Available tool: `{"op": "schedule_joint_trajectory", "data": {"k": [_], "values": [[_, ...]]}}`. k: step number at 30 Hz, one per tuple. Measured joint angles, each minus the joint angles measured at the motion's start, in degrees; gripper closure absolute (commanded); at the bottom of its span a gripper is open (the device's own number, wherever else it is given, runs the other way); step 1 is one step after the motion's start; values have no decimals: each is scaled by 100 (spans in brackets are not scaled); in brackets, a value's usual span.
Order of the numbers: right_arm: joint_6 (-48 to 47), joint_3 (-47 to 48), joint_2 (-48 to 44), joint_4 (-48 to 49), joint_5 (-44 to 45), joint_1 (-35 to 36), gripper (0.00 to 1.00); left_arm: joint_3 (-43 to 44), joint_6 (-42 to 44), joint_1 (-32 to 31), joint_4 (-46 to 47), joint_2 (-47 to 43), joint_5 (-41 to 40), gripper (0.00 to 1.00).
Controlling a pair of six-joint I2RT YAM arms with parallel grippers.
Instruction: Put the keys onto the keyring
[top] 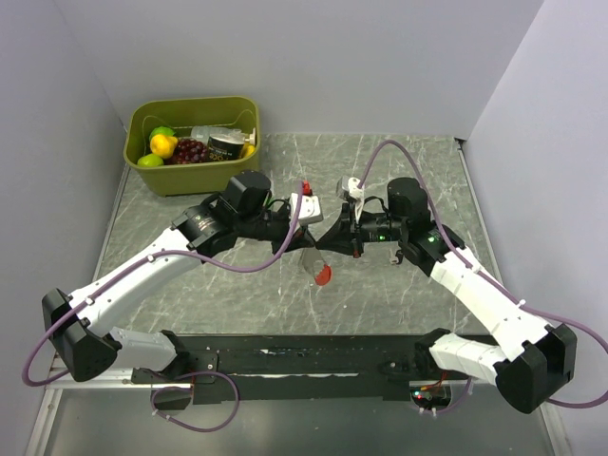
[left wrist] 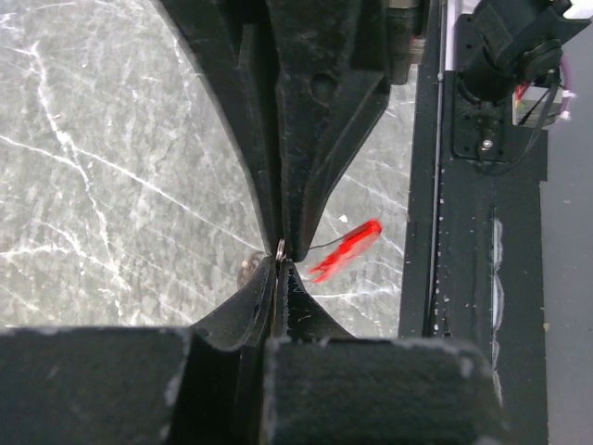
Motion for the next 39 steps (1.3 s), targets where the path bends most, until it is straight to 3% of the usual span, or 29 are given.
{"op": "schedule_joint_trajectory", "data": {"k": [18, 19, 22, 26, 30, 39], "values": [[-9, -68, -157, 111, 153, 35, 100, 0, -13, -2, 92, -4, -90, 99], [-48, -76, -186, 111, 153, 35, 98, 0, -9, -9, 107, -11, -85, 99], [-164, -116, -304, 83, 153, 35, 65, 0, 7, -37, 144, -24, -61, 99], [-378, -120, -525, -20, 109, 33, 45, -4, 72, -52, 164, -26, -92, 99], [-573, -149, -850, -31, 107, 26, 40, -31, 111, -50, 173, -24, -136, 99], [-608, -227, -835, 105, 20, 17, 45, -83, 116, -50, 201, -24, -133, 99]]}}
